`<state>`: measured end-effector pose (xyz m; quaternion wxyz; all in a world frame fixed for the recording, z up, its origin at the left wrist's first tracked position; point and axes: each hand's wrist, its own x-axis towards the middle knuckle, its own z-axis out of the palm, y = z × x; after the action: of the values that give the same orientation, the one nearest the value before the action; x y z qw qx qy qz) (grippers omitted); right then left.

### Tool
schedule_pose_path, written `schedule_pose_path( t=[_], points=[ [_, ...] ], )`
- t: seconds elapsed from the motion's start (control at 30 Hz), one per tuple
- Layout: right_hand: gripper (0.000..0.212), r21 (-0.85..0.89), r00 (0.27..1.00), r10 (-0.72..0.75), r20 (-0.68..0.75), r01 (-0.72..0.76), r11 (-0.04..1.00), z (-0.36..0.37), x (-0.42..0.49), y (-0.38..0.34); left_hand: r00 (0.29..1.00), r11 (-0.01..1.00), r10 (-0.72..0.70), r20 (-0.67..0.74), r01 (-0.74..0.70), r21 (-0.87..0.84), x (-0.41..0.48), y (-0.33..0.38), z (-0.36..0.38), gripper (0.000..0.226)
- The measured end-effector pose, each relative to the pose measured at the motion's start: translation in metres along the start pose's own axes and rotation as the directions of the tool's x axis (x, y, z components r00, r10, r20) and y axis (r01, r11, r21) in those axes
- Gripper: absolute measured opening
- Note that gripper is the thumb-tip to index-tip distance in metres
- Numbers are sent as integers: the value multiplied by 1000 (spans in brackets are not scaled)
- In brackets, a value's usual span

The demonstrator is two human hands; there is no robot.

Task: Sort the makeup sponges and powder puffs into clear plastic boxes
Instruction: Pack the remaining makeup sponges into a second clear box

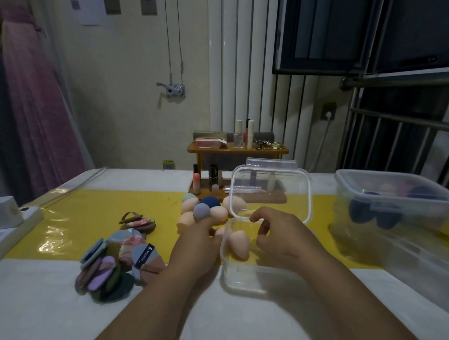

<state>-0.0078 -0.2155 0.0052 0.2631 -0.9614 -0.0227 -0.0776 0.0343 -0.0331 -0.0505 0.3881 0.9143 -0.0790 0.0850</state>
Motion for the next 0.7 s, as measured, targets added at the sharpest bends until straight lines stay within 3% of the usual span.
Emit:
schedule_pose_path(
  t=[0.07, 0.13, 0.2, 0.3, 0.6, 0.7],
  points=[
    [43, 6, 1000, 5, 2, -5, 1000, -1, 0, 1, 999, 1000, -13, -42, 13, 0, -1, 3, -1, 28],
    [43, 6, 1000, -1, 5, 1, 1000, -1, 0, 1, 984, 999, -40, -172, 34, -39, -5, 8, -5, 18],
    [43, 10, 1000, -15, 4, 15, 1000, -1, 0, 1, 955, 991, -50, -293, 9, -137, -9, 15, -10, 7],
    [41, 52, 999, -41, -14, 42, 998, -1, -1, 1, 926, 943, -56, -374, -74, -324, -15, 26, -15, 15],
    [48, 168, 986, -156, -55, 164, 972, 2, -2, 1, 927, 879, 47, -372, -216, -425, -14, 27, -14, 18],
    [53, 214, 974, -214, -76, 225, 951, 2, -3, 0, 952, 887, 100, -291, -217, -406, -14, 29, -11, 17]
  ],
)
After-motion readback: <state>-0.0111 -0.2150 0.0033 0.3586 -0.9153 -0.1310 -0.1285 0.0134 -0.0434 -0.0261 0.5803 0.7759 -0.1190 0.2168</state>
